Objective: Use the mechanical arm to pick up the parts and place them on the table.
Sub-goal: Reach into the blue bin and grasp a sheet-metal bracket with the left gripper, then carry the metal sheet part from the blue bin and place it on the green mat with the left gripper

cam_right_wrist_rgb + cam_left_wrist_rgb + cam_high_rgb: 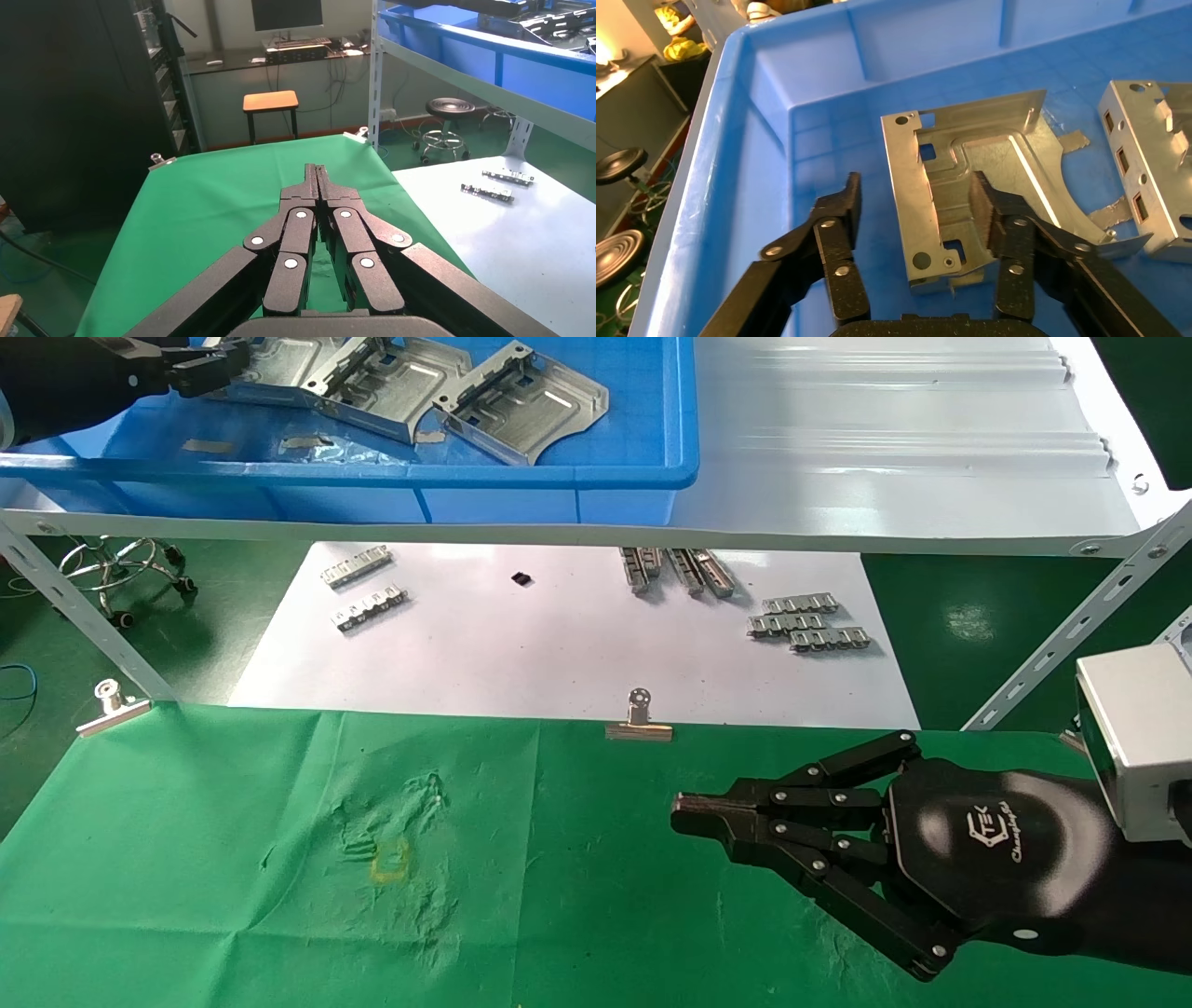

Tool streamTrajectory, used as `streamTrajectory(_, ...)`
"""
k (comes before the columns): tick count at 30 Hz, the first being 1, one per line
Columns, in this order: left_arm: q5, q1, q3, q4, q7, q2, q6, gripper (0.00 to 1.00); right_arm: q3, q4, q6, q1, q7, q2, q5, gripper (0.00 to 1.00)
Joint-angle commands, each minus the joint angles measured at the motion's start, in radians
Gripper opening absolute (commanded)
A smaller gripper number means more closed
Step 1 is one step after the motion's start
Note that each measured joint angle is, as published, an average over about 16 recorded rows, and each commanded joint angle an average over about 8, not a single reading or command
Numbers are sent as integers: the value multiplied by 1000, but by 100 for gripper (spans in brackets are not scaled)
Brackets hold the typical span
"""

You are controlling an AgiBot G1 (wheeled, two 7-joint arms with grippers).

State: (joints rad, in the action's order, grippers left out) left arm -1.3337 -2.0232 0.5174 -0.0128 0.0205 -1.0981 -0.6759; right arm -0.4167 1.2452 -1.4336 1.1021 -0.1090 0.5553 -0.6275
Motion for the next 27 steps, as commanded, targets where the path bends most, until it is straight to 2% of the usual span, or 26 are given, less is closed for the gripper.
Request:
streamTrajectory(1, -3, -2, 2, 4, 0, -2, 3, 0, 0, 0, 0, 0, 0, 0, 0, 0)
streamTrajectory(18, -2, 3, 2, 11, 1, -11, 17, 0, 0, 0, 0, 0, 0, 0, 0, 0)
streamTrajectory(27, 23, 2, -16, -21, -34, 8, 25, 0, 0, 0, 0, 0, 0, 0, 0, 0)
